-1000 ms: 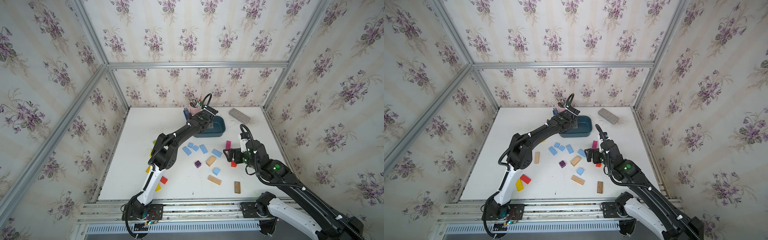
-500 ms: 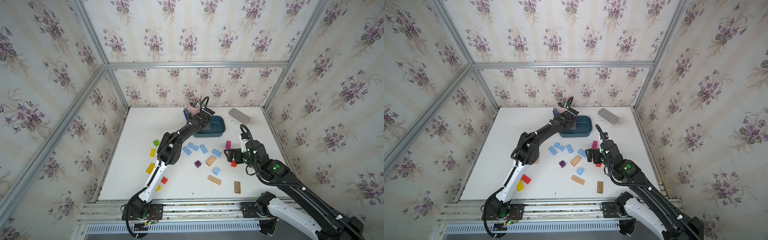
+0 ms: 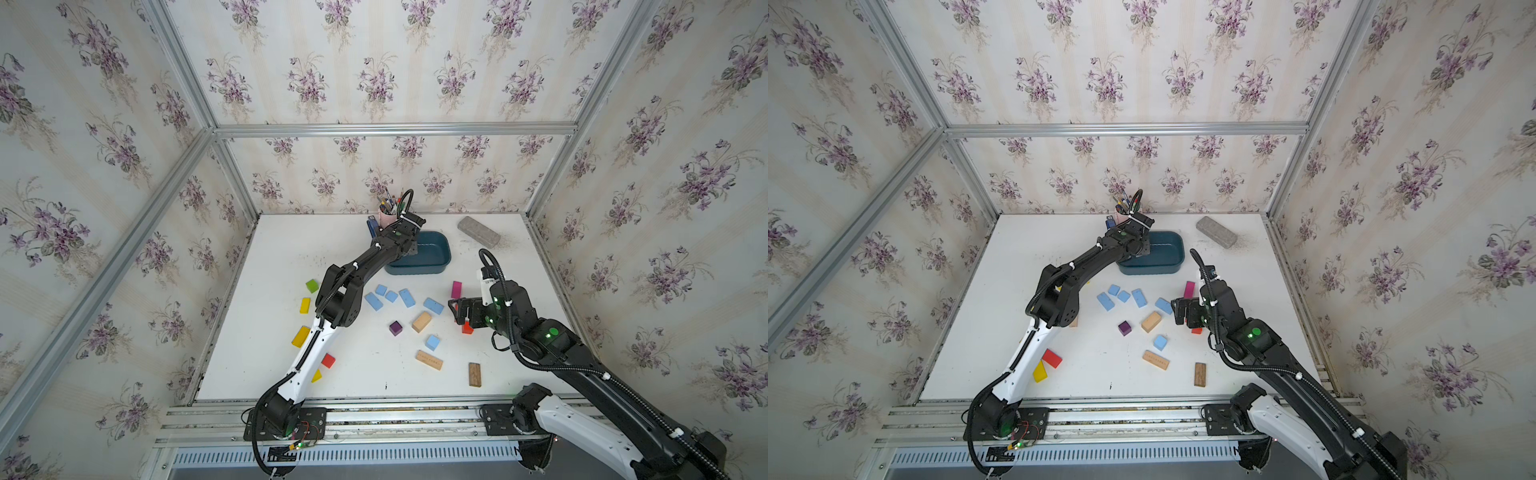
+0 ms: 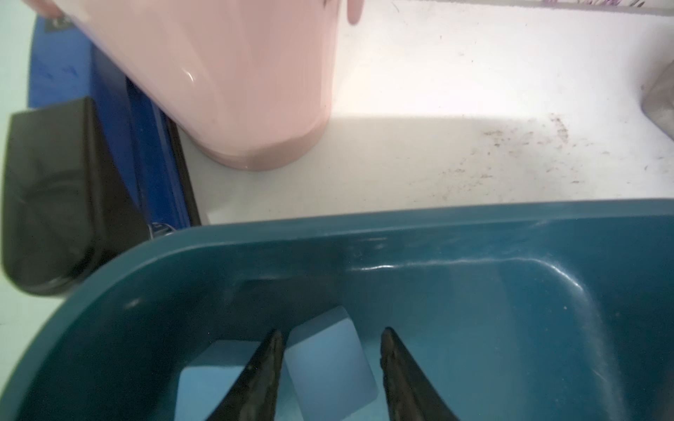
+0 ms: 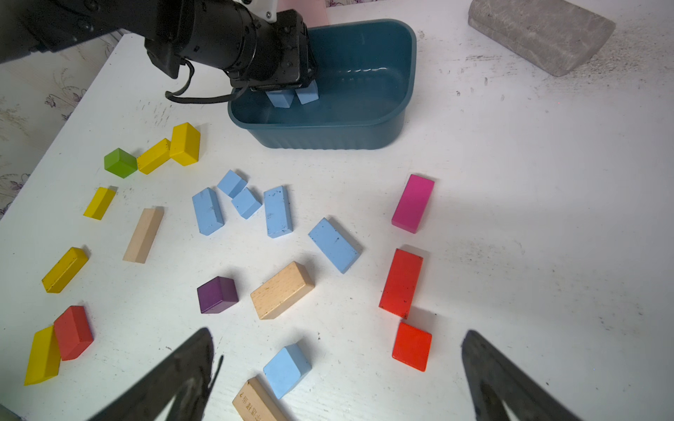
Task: Pick out the blue building blocks
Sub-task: Place the building block in the storage box, then pick up the building block from the center of the board.
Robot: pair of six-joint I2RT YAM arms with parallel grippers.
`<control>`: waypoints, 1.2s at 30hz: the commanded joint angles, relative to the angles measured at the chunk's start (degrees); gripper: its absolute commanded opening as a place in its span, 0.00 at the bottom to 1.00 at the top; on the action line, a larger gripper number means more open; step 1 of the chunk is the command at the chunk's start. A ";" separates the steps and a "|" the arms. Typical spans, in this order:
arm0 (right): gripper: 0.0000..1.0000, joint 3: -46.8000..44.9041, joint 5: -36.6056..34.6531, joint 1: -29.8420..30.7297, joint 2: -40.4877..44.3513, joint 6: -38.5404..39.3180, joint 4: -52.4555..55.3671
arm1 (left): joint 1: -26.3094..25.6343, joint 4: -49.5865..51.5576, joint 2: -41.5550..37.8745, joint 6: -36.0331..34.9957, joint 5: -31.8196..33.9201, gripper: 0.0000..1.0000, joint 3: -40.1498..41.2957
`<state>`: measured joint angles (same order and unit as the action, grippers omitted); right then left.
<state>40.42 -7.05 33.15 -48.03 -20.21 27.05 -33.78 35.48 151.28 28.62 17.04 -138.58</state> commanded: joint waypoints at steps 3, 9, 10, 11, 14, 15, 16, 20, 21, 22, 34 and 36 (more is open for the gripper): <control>1.00 0.27 -0.86 0.07 -0.25 -0.73 -0.42 | -0.06 0.04 -1.69 0.11 -1.23 0.54 -0.84; 1.00 0.53 -0.52 0.08 -0.11 -0.97 -0.59 | -0.14 0.04 -8.79 -0.36 -3.31 0.67 1.75; 1.00 0.53 -0.42 0.14 -0.04 -1.06 -0.65 | -0.19 -0.03 -10.78 -0.65 -3.72 0.69 2.97; 1.00 0.67 -0.34 0.08 -0.12 -1.06 -0.72 | -0.23 -0.01 -13.22 -1.00 -3.98 0.70 4.50; 1.00 0.46 -0.18 0.02 0.01 -1.12 -0.93 | -0.47 -0.14 -20.80 -1.10 -4.04 0.74 11.42; 1.00 0.42 -0.11 0.08 -0.04 -1.15 -1.03 | -0.56 -0.22 -23.19 -1.11 -3.99 0.75 13.66; 1.00 0.36 0.00 0.07 0.00 -1.15 -1.20 | -0.66 -0.55 -26.02 -1.11 -3.66 0.76 16.73; 1.00 0.09 0.77 0.07 -0.19 -1.24 -1.95 | -1.79 -4.11 -37.21 -1.07 -1.83 0.81 32.06; 1.00 0.02 1.01 0.08 -0.28 -1.32 -2.17 | -2.00 -5.15 -39.51 -0.75 -1.48 0.82 35.59; 1.00 -0.08 1.19 0.08 -0.39 -1.38 -2.38 | -2.19 -6.32 -42.42 -0.10 -1.00 0.83 39.82; 1.00 0.10 5.10 0.05 -2.12 -1.77 -5.35 | -5.08 -13.00 -59.43 10.87 4.93 0.96 71.88; 1.00 0.18 5.60 0.06 -2.31 -1.83 -5.73 | -5.50 -13.57 -58.81 12.44 5.37 0.96 73.84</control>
<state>40.16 -3.11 33.15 -50.09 -21.43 23.66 -38.96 24.45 92.36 36.77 19.84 -66.39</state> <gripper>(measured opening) 0.998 0.966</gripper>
